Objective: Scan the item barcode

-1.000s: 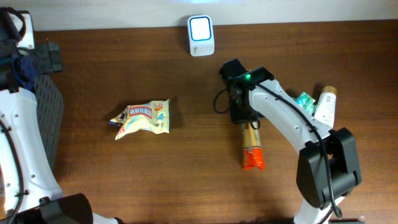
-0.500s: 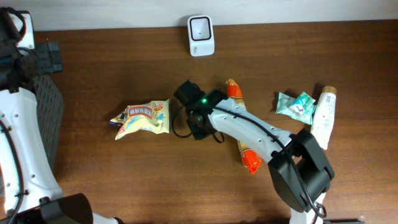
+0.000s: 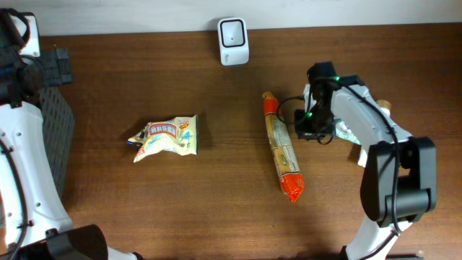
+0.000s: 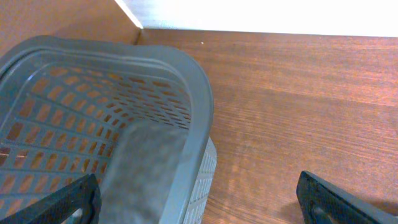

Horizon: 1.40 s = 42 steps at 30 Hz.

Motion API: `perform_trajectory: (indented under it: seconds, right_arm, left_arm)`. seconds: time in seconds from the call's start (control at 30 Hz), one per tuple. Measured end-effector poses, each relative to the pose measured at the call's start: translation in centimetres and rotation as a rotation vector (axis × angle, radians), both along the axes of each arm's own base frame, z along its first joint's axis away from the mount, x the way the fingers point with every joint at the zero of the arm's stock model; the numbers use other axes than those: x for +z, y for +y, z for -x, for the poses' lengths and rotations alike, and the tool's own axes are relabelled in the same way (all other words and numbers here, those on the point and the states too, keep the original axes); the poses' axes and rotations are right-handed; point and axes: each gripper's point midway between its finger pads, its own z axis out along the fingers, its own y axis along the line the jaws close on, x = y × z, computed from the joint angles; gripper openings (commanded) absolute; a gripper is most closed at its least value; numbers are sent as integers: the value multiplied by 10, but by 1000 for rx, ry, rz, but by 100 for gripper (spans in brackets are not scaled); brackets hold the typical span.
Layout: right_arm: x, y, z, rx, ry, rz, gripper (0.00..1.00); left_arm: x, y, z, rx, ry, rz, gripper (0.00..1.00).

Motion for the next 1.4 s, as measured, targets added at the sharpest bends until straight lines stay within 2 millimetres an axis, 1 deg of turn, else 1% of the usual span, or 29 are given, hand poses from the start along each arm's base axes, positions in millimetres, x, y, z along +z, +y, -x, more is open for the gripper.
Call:
perform_trajectory:
  seconds: [0.07, 0.17, 0.2, 0.23, 0.3, 0.33, 0.37, 0.4, 0.43, 0.47, 0.5, 0.53, 0.57, 0.6, 0.63, 0.7, 0.77, 0.83, 0.9, 1.0, 1.03, 1.1, 1.17, 1.23, 1.27, 1.3, 1.4]
  right_arm:
    - [-7, 5, 3, 20, 1, 11, 13]
    - [-8, 27, 5, 91, -17, 26, 13]
    - [-8, 40, 9, 141, -24, 36, 12]
    - [-8, 61, 13, 205, -39, 38, 12]
    - [-8, 95, 23, 302, -61, 32, 13]
    - [-8, 122, 33, 380, -77, 23, 18]
    - [-7, 142, 44, 440, -83, 13, 26]
    - [-7, 154, 51, 475, -88, 6, 31]
    - [-7, 159, 54, 489, -89, 3, 36]
    - [-7, 159, 54, 484, -87, 2, 40]
    - [-7, 154, 53, 471, -78, 6, 40]
    - [-3, 144, 48, 444, -65, 12, 41]
    - [6, 133, 37, 403, -67, 13, 46]
    - [19, 124, 22, 362, -82, 9, 52]
    - [25, 111, 13, 329, -86, 10, 56]
    - [46, 85, -15, 253, -122, -41, 67]
    - [49, 69, -20, 230, -114, -132, 69]
    - [45, 59, -17, 210, -91, -206, 69]
    - [32, 64, -2, 227, -43, -272, 68]
    - [13, 70, 14, 236, 3, -323, 61]
    - [5, 72, 18, 242, 10, -344, 60]
    - [-4, 76, 29, 245, 34, -379, 58]
    - [-13, 80, 32, 253, 20, -410, 54]
    - [-18, 79, 37, 252, 32, -413, 52]
    - [-26, 80, 43, 252, 37, -421, 52]
    - [-28, 81, 47, 252, 44, -434, 51]
    - [-29, 85, 52, 261, 51, -469, 41]
  left_arm:
    - [0, 0, 0, 0, 0, 0, 99]
    - [0, 0, 0, 0, 0, 0, 99]
    - [0, 0, 0, 0, 0, 0, 99]
    - [0, 0, 0, 0, 0, 0, 99]
    - [0, 0, 0, 0, 0, 0, 99]
    - [0, 0, 0, 0, 0, 0, 99]
    - [0, 0, 0, 0, 0, 0, 99]
    - [0, 0, 0, 0, 0, 0, 99]
    - [0, 0, 0, -1, 0, 0, 99]
    - [0, 0, 0, -1, 0, 0, 99]
    - [0, 0, 0, 0, 0, 0, 99]
    - [0, 0, 0, 0, 1, 0, 99]
    - [0, 0, 0, 0, 1, 1, 99]
    - [0, 0, 0, 0, 0, 0, 99]
    - [0, 0, 0, 0, -2, 0, 99]
    - [0, 0, 0, 0, 0, 0, 99]
    - [0, 0, 0, 0, 0, 0, 99]
    - [0, 0, 0, 0, 0, 0, 99]
    - [0, 0, 0, 0, 0, 0, 99]
    - [0, 0, 0, 0, 0, 0, 99]
    - [0, 0, 0, 0, 0, 0, 99]
    - [0, 0, 0, 0, 0, 0, 99]
    - [0, 0, 0, 0, 0, 0, 99]
    - [0, 0, 0, 0, 0, 0, 99]
    - [0, 0, 0, 0, 0, 0, 99]
    - [0, 0, 0, 0, 0, 0, 99]
    - [0, 0, 0, 0, 0, 0, 99]
